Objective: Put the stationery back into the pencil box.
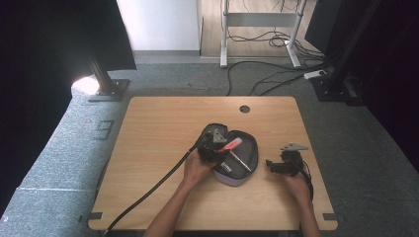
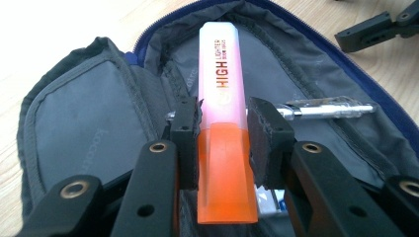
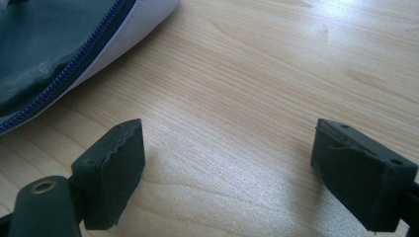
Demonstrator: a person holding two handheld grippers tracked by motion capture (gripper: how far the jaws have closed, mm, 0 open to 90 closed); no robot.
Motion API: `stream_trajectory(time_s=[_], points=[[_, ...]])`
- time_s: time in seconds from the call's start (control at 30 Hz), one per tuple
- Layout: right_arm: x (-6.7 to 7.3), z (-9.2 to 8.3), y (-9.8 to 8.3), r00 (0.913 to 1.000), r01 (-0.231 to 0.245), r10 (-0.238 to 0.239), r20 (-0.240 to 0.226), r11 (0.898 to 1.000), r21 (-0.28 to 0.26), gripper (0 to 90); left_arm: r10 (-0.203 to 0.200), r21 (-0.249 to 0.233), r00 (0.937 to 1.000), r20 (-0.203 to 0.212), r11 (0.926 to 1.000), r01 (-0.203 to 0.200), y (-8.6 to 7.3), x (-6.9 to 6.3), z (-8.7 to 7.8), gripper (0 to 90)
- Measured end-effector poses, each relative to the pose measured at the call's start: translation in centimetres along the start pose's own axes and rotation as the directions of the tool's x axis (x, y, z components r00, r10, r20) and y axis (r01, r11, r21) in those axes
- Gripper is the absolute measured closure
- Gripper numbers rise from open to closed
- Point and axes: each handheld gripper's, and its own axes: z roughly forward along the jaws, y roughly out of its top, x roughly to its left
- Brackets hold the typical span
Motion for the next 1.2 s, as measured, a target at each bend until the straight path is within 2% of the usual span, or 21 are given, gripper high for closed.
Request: stream_trajectory(time_s=[0.23,0.57,0.8,1.07,1.2], points=[[0.0,0.0,0.0,1.0000,0.000,0.000,0.000,1.000,0.000,12.8,-0.025,0.010,0.9997,-0.006,0.9996,0.025,-0.1,0.5,1.0,67.0],[0.0,0.0,0.0,1.0000,0.000,0.000,0.000,1.000,0.000,12.8,-0.019,0.062,0.9998,-0.003,0.9979,0.019,-0.1,0.1,2.0,66.7],[0.0,0.0,0.0,1.0000,0.001,-0.001,0.000,1.000,0.000,12.9,-0.019,0.063,0.9998,0.011,0.9979,0.018,0.0,0.2,1.8,65.4],[0.0,0.0,0.0,1.0000,0.001,-0.001,0.000,1.000,0.000,12.8,-0.018,0.023,0.9998,0.011,0.9996,0.018,0.5,0.2,0.5,53.2],[0.0,0.0,0.0,1.0000,0.001,-0.001,0.000,1.000,0.000,12.9,-0.005,0.016,0.9999,0.014,0.9999,0.004,0.7,0.1,-0.1,45.6]])
